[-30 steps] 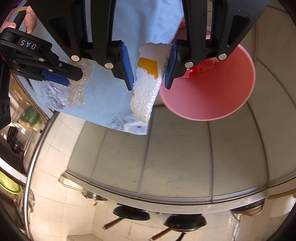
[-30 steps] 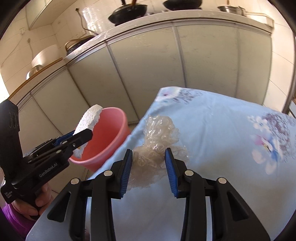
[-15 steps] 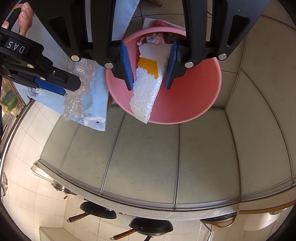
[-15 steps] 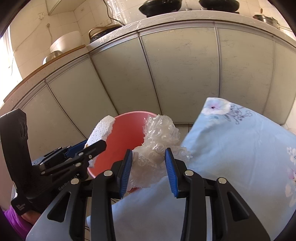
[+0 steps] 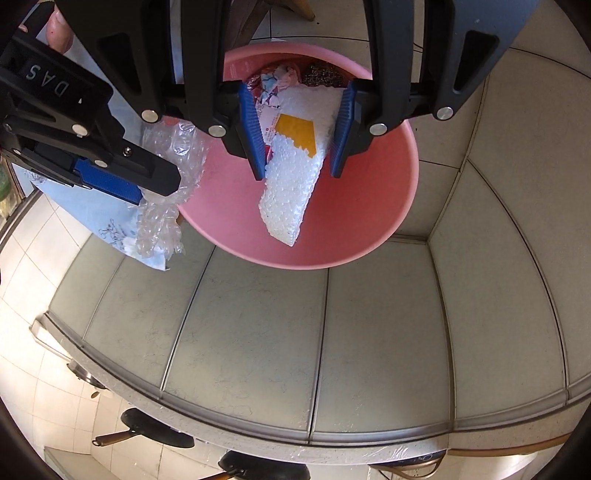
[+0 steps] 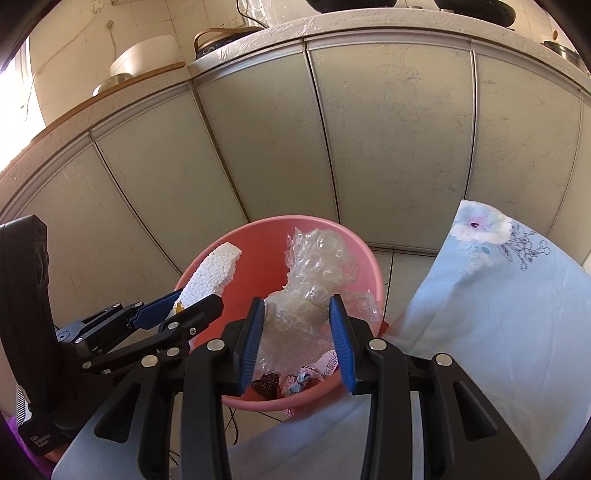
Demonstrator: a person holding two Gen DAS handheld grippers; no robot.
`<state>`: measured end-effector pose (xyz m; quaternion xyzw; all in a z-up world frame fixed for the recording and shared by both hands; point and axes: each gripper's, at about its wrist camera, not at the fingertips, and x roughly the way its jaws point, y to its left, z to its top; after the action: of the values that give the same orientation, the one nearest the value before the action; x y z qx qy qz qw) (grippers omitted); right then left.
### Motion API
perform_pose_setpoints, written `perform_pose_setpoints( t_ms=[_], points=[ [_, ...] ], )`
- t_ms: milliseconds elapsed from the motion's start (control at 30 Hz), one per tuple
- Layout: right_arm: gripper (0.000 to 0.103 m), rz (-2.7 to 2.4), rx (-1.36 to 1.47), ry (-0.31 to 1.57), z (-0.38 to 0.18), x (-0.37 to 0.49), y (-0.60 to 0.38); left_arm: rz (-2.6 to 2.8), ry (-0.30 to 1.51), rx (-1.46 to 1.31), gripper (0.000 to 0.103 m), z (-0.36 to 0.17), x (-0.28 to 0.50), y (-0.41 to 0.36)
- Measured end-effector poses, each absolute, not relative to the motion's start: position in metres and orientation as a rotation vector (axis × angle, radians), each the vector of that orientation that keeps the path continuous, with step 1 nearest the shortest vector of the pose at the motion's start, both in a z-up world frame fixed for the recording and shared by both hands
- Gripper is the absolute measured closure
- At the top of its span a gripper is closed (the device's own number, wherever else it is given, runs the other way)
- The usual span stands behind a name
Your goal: Collect trash
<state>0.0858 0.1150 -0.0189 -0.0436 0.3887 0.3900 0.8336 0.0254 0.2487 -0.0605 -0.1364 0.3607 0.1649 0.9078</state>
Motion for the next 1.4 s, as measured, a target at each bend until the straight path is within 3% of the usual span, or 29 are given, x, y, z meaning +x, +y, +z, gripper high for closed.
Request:
perform_pose_setpoints(
  t_ms=[600, 833, 1400],
  points=[
    [0.064, 0.79, -0.145, 0.898, -0.046, 0.092, 0.134, 0.383, 0.792, -0.3, 0.065, -0.08, 0.036, 0.257],
    [0.055, 0.789, -0.156, 0.895, -0.046, 0.092, 0.136, 0.397, 0.804, -0.317, 0.064, -0.083, 0.035, 0.261],
    [0.055, 0.781, -0.167, 0.887, -0.046, 0.086, 0.129, 0.391, 0.81, -0.311, 0.062, -0.083, 0.034, 0.26]
  ],
)
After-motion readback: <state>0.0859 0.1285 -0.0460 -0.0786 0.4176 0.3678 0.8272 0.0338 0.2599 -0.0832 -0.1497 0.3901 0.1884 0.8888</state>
